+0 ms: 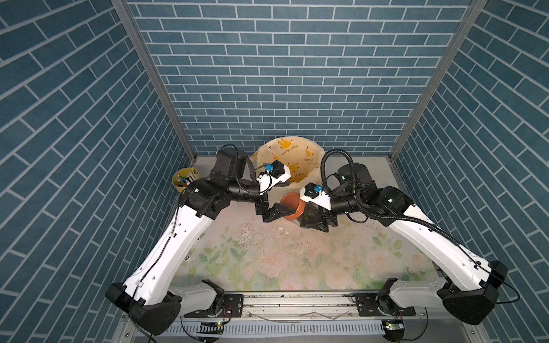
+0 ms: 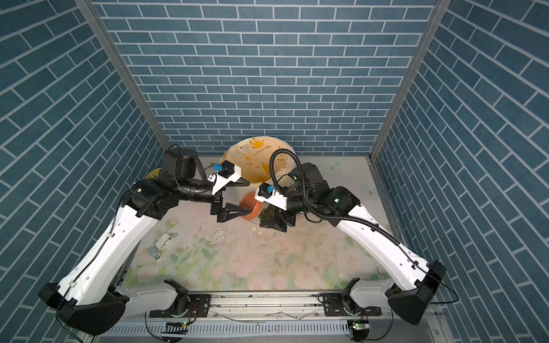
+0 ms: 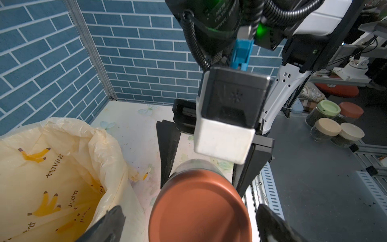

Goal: Empty moldy tea leaves from jars
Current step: Unscrew the lid from the jar.

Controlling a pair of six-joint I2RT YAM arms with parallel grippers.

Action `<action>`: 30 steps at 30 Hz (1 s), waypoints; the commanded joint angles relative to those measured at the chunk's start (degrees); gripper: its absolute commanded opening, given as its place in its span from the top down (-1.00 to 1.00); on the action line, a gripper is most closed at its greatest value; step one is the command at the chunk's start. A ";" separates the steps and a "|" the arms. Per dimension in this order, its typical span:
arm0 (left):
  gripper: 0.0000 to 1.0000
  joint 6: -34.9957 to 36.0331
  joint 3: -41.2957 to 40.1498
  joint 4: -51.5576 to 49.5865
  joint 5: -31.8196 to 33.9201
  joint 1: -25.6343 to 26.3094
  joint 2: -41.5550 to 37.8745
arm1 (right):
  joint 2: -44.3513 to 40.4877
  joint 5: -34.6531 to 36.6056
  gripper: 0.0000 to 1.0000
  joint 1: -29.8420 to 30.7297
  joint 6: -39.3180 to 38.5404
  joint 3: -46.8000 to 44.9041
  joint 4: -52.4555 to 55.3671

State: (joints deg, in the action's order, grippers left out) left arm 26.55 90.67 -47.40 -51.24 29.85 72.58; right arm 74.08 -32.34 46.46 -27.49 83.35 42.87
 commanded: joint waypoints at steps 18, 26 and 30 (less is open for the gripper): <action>-0.99 1.46 -2.10 -0.72 10.70 5.05 -0.43 | -0.15 -1.15 1.00 0.21 -2.81 1.65 -1.93; -0.51 0.65 -2.54 -0.04 11.08 5.05 -1.55 | -0.06 -1.28 1.00 0.23 -2.76 0.92 -2.18; 0.03 0.03 -2.64 -0.46 9.89 5.20 -1.21 | -0.32 -1.32 1.00 0.21 -2.81 0.46 -2.61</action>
State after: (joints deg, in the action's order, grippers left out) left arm 27.18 88.68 -48.75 -41.06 34.89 71.68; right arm 74.63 -31.46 46.46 -28.64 83.70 42.85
